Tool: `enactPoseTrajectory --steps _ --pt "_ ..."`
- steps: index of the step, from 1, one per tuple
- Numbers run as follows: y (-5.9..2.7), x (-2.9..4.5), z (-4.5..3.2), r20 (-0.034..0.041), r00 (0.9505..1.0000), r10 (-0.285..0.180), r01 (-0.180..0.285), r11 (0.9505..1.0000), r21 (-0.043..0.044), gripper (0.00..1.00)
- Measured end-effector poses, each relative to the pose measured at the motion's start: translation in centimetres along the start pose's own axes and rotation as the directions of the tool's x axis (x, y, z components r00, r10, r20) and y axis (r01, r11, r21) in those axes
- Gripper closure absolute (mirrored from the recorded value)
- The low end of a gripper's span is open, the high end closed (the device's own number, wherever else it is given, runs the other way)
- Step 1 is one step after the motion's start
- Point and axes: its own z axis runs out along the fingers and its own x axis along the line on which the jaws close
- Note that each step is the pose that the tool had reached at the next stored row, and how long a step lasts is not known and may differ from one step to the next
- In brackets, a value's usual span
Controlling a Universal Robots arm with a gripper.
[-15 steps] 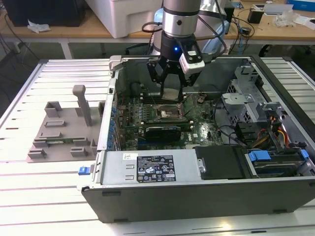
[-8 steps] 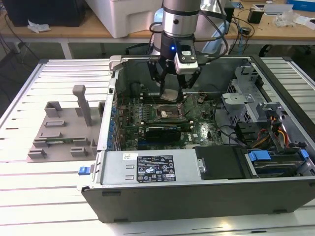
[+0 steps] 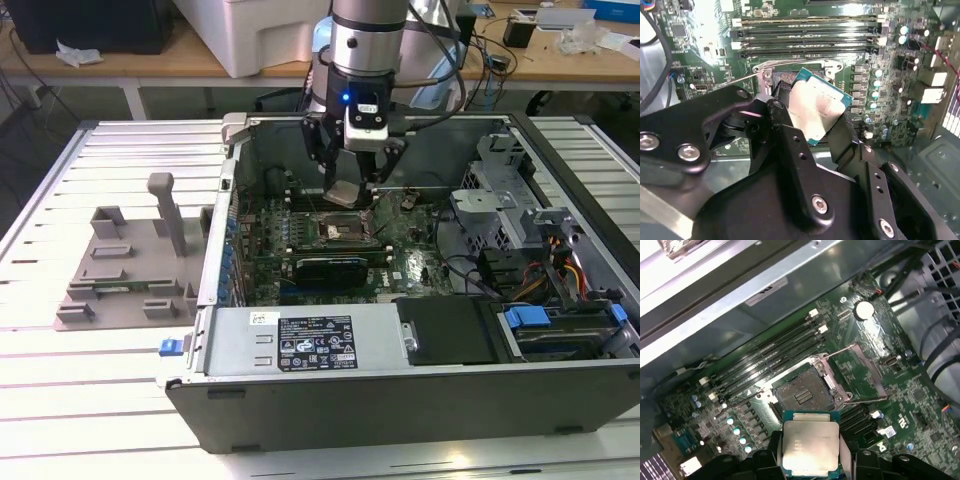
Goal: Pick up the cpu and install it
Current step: 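Place the cpu into insertion slot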
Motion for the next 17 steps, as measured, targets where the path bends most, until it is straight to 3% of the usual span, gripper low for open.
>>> enactPoseTrajectory --steps 5,6,9,13,16,17 --pt "0.00 0.00 0.03 -0.0048 0.9965 0.084 -0.084 0.9965 0.0005 0.46" --pt "0.00 0.00 0.07 -0.0071 0.9930 0.118 -0.118 0.9930 0.0004 0.46" --pt "0.01 0.00 0.16 -0.0121 0.9765 0.215 -0.215 0.9766 0.0020 0.46" --pt "0.01 0.00 0.17 -0.0122 0.9638 0.266 -0.266 0.9639 0.0055 0.46" --pt "0.02 0.00 0.19 -0.0147 0.9514 0.307 -0.307 0.9515 0.0060 0.46" --pt "0.01 0.00 0.19 -0.0162 0.9442 0.329 -0.329 0.9443 0.0063 0.46"
